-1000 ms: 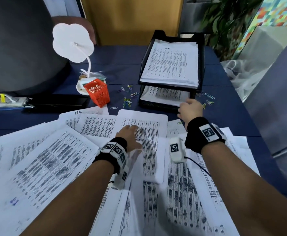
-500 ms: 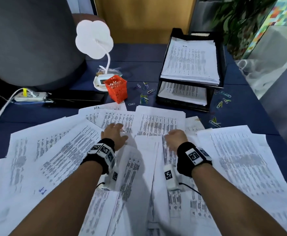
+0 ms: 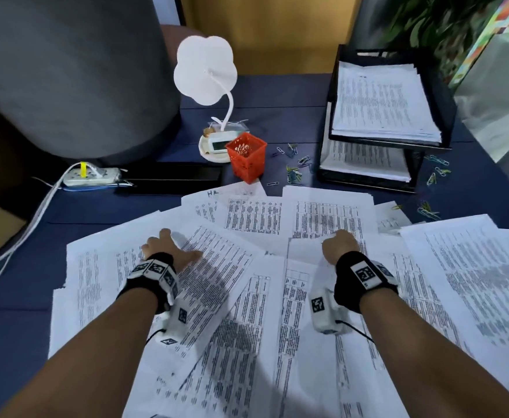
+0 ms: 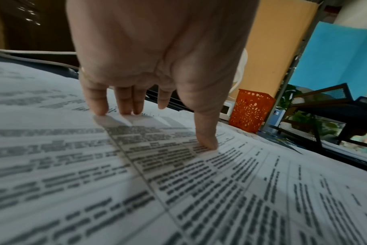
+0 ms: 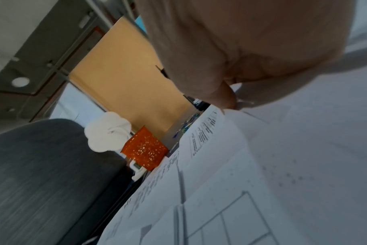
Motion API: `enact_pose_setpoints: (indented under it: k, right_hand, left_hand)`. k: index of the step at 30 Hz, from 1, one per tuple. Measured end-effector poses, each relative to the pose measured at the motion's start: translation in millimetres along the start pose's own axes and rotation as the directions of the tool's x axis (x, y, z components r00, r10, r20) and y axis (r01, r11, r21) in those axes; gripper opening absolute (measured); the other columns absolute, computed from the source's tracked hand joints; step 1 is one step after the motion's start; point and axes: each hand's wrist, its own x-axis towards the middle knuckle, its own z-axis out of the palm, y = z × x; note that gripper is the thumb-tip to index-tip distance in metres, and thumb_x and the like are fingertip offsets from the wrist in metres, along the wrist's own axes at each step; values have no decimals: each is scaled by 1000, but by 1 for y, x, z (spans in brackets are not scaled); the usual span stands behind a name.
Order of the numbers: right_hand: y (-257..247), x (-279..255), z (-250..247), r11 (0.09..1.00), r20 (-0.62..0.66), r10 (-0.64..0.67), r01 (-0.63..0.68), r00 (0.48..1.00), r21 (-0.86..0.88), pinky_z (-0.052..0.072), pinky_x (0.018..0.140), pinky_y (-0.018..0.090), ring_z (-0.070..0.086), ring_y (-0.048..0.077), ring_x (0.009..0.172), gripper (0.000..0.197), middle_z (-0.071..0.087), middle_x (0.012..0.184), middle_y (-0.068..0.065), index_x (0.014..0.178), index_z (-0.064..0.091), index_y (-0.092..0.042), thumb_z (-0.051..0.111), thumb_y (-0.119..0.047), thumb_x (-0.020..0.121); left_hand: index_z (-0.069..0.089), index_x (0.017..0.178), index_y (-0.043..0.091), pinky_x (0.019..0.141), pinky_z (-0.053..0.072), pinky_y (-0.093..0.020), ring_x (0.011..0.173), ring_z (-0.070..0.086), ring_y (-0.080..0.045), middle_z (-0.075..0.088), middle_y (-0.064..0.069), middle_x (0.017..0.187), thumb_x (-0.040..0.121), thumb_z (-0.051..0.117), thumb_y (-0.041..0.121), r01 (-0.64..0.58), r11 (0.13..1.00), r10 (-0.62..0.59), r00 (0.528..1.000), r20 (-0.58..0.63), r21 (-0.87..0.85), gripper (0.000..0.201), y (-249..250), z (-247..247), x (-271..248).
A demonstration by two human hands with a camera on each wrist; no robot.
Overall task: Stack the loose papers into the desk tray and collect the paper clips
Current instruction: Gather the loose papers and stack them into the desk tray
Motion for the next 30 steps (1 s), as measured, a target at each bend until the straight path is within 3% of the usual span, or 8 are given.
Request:
enact_pose_setpoints:
  k: [8, 13, 19, 21, 24, 25, 27, 30]
  right_hand:
    - [2, -9, -8, 999, -71, -40, 42, 997, 33, 39, 95, 29, 48, 33, 122, 35, 52, 132, 20, 127, 53, 0, 40, -8, 95]
    - [-3, -36, 6, 996, -422, -65, 85, 904, 30, 39, 91, 37, 48, 33, 109, 21, 52, 119, 14, 110, 56, -14, 54, -21, 90]
    - [-14, -46, 30, 987, -17, -156, 157, 988, 47, 39, 64, 25, 48, 20, 61, 29, 49, 66, 4, 74, 54, -5, 53, -27, 94]
    - [-15, -47, 34, 982, 76, -184, 181, 980, 45, 43, 74, 28, 57, 24, 74, 28, 58, 81, 10, 89, 65, 2, 58, -26, 91]
    - [-16, -52, 32, 979, 122, -190, 180, 974, 91, 42, 93, 29, 55, 25, 116, 38, 55, 129, 11, 126, 57, -6, 62, -14, 89]
    - [-16, -53, 31, 977, 127, -199, 188, 972, 100, 43, 91, 29, 55, 26, 116, 38, 55, 132, 11, 127, 56, -6, 60, -9, 89]
    - [-16, -56, 26, 976, 133, -208, 197, 969, 91, 45, 88, 31, 57, 29, 113, 35, 57, 129, 14, 125, 58, -5, 54, -3, 90]
    - [-18, -59, 15, 976, 154, -217, 218, 964, 12, 46, 94, 39, 55, 33, 112, 32, 58, 125, 16, 121, 60, -5, 45, -2, 93]
  left_hand:
    - [42, 133, 13, 100, 41, -50, 118, 45, -32, 49, -14, 125, 49, 63, 84, -116, 985, 114, 993, 25, 124, 112, 5, 2, 6]
    - [37, 135, 10, 101, 40, -50, 127, 36, -34, 40, -15, 133, 59, 70, 73, -202, 976, 201, 979, 13, 82, 104, 29, 13, -19]
    - [33, 136, 10, 95, 47, -48, 121, 44, -35, 49, -15, 126, 53, 79, 66, -189, 979, 195, 977, 84, -80, 109, 45, 19, -19]
    - [39, 134, 10, 95, 48, -44, 119, 46, -33, 51, -14, 125, 60, 76, 65, -217, 975, 220, 969, 111, -36, 100, 44, 16, -22]
    - [62, 105, 11, 80, 47, -29, 94, 57, -26, 62, -9, 101, 74, 76, 40, -320, 917, 347, 934, 80, -240, 44, 42, 16, -22]
    - [61, 87, 15, 72, 42, -26, 79, 55, -23, 61, -6, 84, 77, 75, 32, -350, 865, 394, 918, 53, -359, 24, 40, 15, -25]
    - [49, 73, 18, 70, 34, -25, 63, 43, -18, 45, 0, 65, 83, 69, 32, -367, 775, 438, 899, 18, -515, 26, 35, 17, -25]
    - [61, 94, 11, 74, 43, -28, 81, 57, -22, 63, -10, 92, 91, 59, 28, -339, 753, 389, 921, -34, -564, 17, 27, 13, -22]
